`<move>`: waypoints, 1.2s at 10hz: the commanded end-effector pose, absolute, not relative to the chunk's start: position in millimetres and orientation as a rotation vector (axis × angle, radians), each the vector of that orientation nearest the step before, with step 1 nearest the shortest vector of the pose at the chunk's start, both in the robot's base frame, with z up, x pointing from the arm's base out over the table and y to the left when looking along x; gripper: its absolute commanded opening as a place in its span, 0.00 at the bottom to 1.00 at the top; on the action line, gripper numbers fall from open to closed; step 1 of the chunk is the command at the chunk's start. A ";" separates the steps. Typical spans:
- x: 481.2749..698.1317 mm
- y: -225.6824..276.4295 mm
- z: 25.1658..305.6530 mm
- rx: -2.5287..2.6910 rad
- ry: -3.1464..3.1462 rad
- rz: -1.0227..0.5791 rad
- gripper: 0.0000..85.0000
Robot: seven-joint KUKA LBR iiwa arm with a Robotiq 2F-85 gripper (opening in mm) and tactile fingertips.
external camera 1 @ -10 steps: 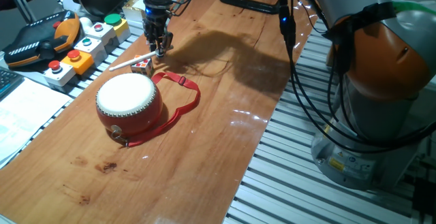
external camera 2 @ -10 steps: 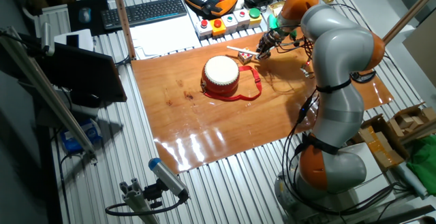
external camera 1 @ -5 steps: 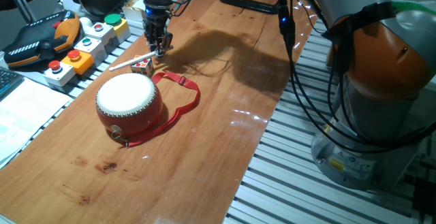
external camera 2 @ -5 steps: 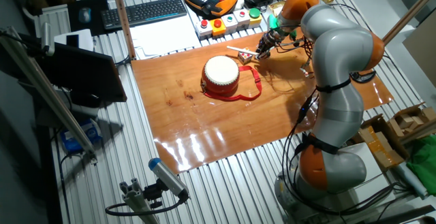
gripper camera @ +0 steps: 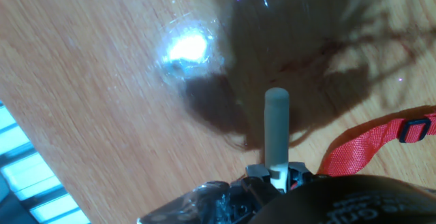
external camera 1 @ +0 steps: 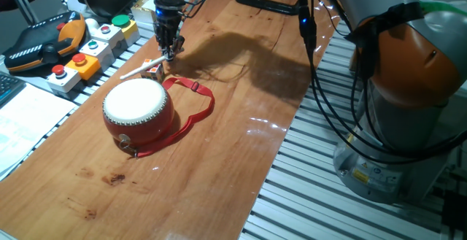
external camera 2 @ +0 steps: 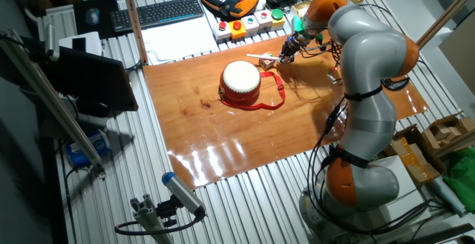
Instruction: Play the drum
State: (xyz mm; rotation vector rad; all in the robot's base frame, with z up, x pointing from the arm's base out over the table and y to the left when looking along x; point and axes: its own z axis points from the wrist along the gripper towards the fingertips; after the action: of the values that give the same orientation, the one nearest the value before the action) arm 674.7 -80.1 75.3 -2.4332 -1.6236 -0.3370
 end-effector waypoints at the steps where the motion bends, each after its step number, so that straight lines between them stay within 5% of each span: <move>1: 673.9 -80.6 78.3 -2.433 -1.626 -0.334 0.01; 12: 651.5 -62.8 134.7 -2.289 -1.762 -0.352 0.01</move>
State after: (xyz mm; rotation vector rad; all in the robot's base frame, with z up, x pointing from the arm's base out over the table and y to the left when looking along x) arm 650.9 -61.9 135.2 -2.2851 -1.7632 -0.3529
